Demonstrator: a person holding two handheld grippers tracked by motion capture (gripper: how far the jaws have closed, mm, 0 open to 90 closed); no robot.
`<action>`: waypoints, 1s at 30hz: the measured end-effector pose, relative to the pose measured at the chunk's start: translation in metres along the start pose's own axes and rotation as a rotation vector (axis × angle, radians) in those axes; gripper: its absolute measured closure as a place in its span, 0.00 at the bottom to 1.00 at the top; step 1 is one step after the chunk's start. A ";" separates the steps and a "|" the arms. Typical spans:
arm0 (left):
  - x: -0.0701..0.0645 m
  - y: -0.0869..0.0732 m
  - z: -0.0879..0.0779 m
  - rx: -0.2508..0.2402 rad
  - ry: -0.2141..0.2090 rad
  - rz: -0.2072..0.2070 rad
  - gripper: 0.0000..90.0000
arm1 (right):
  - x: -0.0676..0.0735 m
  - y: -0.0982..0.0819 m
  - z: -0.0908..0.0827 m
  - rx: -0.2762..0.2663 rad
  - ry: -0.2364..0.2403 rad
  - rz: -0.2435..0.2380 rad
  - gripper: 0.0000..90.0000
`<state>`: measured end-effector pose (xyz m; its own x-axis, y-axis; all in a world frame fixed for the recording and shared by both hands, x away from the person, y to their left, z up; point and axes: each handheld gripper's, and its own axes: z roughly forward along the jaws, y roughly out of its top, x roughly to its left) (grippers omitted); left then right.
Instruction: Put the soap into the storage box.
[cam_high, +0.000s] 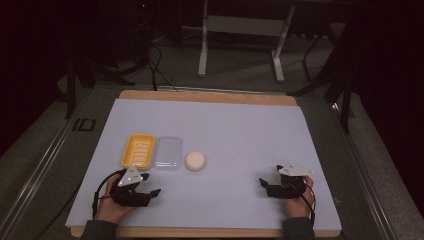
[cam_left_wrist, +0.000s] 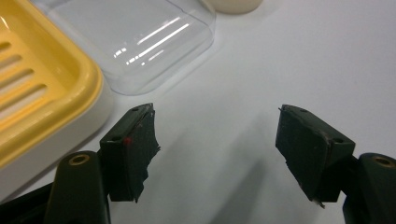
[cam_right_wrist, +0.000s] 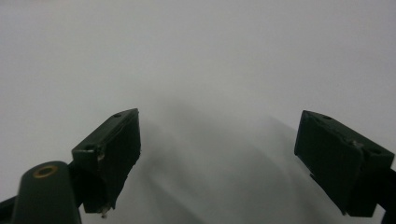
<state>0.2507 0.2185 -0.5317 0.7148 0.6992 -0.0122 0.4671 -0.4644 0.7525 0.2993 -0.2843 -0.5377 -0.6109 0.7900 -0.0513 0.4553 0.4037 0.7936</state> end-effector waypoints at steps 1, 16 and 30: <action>-0.001 0.000 0.000 -0.002 0.006 0.002 0.33 | 0.000 0.000 -0.001 -0.007 -0.003 0.001 0.16; -0.003 0.010 -0.003 -0.046 0.009 0.017 0.36 | 0.003 -0.002 -0.004 -0.046 -0.002 -0.026 0.18; -0.003 0.038 0.004 -0.065 0.009 0.100 0.36 | 0.004 -0.002 -0.005 -0.055 0.014 -0.051 0.18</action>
<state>0.2689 0.1965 -0.5058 0.7512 0.6562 0.0707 0.3591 -0.4963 0.7904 0.2924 -0.2840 -0.5368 -0.6417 0.7624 -0.0839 0.3873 0.4165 0.8225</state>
